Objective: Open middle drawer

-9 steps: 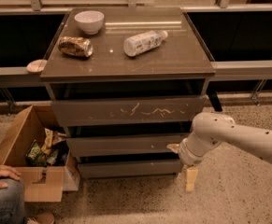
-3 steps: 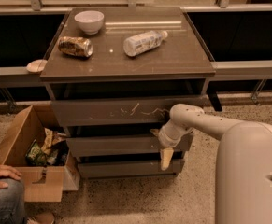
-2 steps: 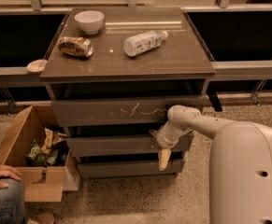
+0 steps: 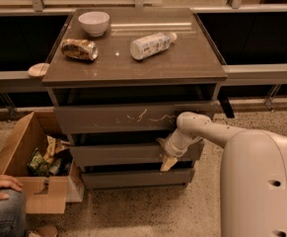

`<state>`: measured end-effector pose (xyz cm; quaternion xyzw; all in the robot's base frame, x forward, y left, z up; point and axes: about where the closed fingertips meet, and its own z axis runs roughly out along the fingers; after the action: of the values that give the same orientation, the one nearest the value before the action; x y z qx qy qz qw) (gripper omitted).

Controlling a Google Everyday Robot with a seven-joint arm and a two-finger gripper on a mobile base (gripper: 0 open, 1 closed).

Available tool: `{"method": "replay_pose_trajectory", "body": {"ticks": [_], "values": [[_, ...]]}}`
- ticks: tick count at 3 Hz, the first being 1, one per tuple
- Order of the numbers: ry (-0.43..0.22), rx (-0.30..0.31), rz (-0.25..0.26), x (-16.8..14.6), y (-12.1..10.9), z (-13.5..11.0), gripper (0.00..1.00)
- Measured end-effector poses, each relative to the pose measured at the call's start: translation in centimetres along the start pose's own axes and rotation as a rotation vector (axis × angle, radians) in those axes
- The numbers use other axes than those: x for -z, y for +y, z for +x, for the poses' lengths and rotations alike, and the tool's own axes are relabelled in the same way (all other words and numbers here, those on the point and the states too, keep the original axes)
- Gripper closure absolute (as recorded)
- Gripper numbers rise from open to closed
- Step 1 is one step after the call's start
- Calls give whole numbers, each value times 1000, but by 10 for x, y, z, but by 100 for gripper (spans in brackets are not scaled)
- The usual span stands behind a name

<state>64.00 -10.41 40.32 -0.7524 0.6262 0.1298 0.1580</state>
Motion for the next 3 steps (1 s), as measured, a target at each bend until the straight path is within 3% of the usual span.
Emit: {"method": "replay_pose_trajectory", "body": {"ticks": [2,3], "values": [[-10,2,10,7,-2,-5,88],[-54,-22,30,13,17,4,100]]}}
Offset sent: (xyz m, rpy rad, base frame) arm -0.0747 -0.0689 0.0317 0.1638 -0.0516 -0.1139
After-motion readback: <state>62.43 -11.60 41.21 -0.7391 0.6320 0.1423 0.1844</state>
